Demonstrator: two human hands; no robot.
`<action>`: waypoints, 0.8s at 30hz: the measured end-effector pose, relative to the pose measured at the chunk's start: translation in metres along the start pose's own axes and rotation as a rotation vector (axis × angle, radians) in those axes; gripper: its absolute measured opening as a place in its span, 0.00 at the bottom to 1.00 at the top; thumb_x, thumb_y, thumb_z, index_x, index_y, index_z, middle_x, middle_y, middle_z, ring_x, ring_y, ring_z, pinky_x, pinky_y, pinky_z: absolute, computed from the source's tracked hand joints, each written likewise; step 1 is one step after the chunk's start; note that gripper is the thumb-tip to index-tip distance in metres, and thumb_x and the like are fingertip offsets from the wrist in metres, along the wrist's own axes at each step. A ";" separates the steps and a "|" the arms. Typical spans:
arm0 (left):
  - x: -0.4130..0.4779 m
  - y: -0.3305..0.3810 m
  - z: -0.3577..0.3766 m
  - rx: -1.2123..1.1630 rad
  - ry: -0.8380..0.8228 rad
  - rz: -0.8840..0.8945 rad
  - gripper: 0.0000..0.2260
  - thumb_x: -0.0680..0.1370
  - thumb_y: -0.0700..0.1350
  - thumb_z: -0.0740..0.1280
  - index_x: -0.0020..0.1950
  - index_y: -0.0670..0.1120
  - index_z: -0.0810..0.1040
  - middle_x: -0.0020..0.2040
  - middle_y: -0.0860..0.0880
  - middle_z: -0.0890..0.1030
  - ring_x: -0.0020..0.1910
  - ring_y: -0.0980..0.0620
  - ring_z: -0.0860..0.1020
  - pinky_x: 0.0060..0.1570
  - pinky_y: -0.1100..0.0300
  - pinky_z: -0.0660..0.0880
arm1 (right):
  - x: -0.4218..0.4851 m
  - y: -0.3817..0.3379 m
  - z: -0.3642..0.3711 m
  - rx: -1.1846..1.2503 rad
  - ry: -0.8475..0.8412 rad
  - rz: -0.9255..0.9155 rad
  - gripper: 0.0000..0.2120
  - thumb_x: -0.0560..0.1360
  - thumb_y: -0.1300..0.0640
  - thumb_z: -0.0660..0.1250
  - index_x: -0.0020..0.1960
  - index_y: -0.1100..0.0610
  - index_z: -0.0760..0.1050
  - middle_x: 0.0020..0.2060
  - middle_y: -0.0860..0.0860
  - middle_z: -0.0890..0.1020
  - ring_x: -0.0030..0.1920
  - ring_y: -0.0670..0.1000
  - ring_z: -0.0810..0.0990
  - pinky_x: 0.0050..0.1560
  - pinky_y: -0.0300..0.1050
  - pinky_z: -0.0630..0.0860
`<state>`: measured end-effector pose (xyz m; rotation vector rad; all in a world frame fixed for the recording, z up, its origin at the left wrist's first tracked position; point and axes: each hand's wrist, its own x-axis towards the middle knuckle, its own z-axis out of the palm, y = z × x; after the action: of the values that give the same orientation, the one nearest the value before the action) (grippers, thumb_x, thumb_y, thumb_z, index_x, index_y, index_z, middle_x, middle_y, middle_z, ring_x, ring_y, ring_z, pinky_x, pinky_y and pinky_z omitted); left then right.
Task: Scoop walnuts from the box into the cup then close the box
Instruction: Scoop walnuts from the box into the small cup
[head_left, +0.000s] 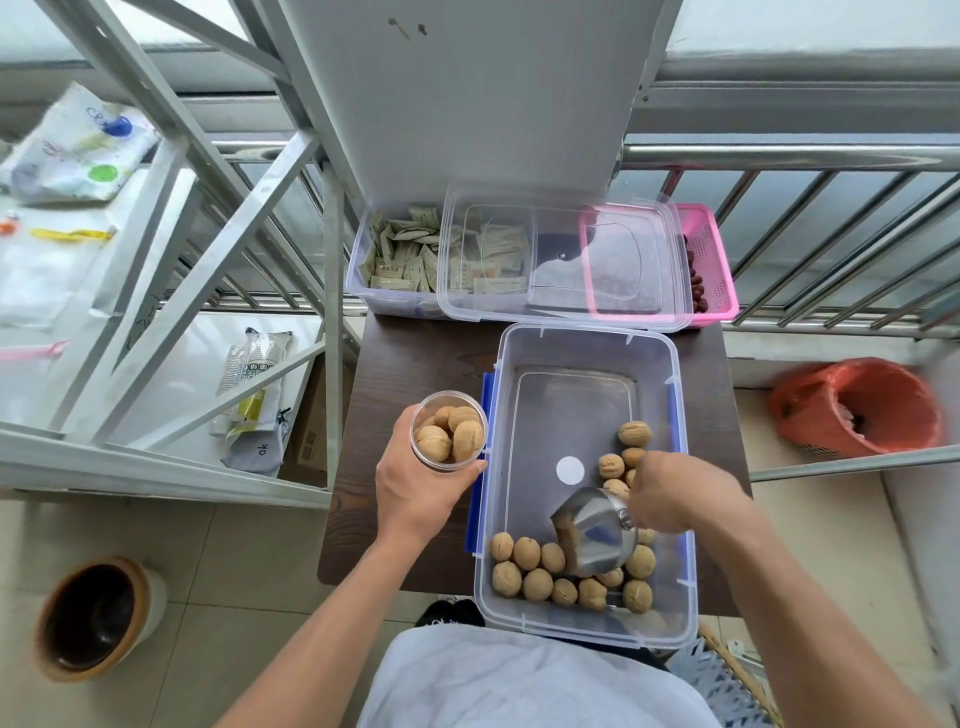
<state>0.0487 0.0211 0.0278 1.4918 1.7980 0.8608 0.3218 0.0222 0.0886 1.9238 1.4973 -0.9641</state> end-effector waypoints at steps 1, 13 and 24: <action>0.000 0.000 0.000 0.001 0.003 0.004 0.36 0.61 0.50 0.87 0.58 0.70 0.69 0.52 0.69 0.77 0.52 0.74 0.76 0.50 0.81 0.69 | 0.001 -0.004 0.003 -0.018 0.003 -0.017 0.03 0.70 0.54 0.62 0.42 0.52 0.68 0.49 0.52 0.82 0.48 0.58 0.78 0.51 0.50 0.78; -0.002 0.000 0.002 0.011 -0.018 -0.002 0.36 0.61 0.49 0.87 0.57 0.72 0.69 0.52 0.70 0.77 0.52 0.75 0.75 0.50 0.82 0.67 | 0.036 0.001 0.046 -0.135 0.097 -0.234 0.15 0.74 0.52 0.62 0.57 0.41 0.80 0.54 0.53 0.80 0.64 0.57 0.69 0.52 0.51 0.69; 0.001 0.004 -0.001 0.017 -0.019 0.004 0.36 0.62 0.49 0.86 0.57 0.70 0.68 0.52 0.69 0.76 0.53 0.76 0.75 0.49 0.82 0.68 | 0.032 0.004 0.033 -0.050 0.006 -0.301 0.15 0.79 0.50 0.59 0.62 0.41 0.79 0.58 0.53 0.80 0.63 0.58 0.67 0.58 0.51 0.71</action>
<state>0.0499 0.0223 0.0321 1.5101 1.7928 0.8327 0.3231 0.0155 0.0425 1.6974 1.8323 -1.0362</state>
